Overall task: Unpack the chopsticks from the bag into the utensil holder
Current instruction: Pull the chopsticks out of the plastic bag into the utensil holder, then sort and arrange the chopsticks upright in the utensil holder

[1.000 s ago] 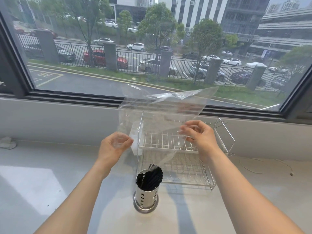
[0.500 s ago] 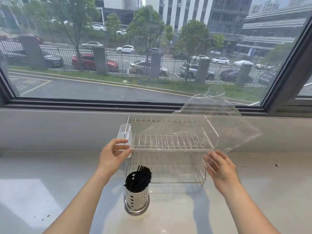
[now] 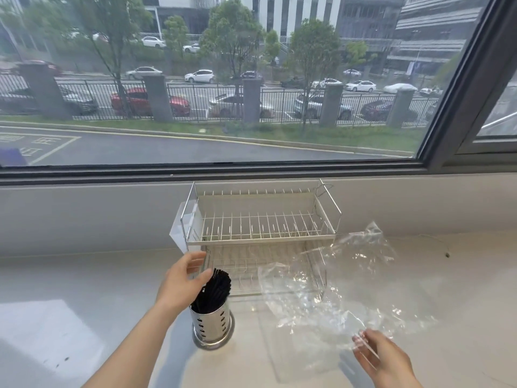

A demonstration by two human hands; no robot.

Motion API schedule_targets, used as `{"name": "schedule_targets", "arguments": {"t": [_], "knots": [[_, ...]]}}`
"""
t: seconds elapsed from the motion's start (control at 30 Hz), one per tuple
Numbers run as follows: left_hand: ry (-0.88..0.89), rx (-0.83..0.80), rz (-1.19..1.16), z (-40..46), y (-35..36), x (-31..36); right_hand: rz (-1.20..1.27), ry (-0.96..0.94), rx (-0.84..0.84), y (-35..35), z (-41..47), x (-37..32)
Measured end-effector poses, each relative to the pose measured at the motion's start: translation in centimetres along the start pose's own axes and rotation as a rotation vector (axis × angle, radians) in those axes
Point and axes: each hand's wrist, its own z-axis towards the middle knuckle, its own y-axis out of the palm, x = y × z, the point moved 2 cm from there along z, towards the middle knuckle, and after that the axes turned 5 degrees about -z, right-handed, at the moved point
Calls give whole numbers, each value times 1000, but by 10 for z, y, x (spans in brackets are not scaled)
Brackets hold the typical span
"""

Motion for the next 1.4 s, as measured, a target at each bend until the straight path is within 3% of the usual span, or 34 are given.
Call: {"name": "schedule_targets", "arguments": {"t": [0.17,0.27,0.37,0.47,0.6,0.83,1.03,1.4], "knots": [[-68,-37,166,-8,14,-6,-137,115,133,-19,21,17],[-131,-39,275,-11,21,-12,-339,132,322,-26,26,15],[-173,-18,338,-14,26,-19,-561,53,525,-27,31,4],[-217,48,379,-16,23,-24,-635,-141,600,-22,37,-1],[-245,79,378,-17,12,-29,-713,-345,403,13,31,-4],[-253,-93,171,2,-6,-39,-744,-393,80,119,1,16],[-168,-196,143,22,-25,-48,-742,-435,-189,207,-35,35],[-79,-504,124,26,-34,-73,-954,-410,-393,255,-63,69]]}}
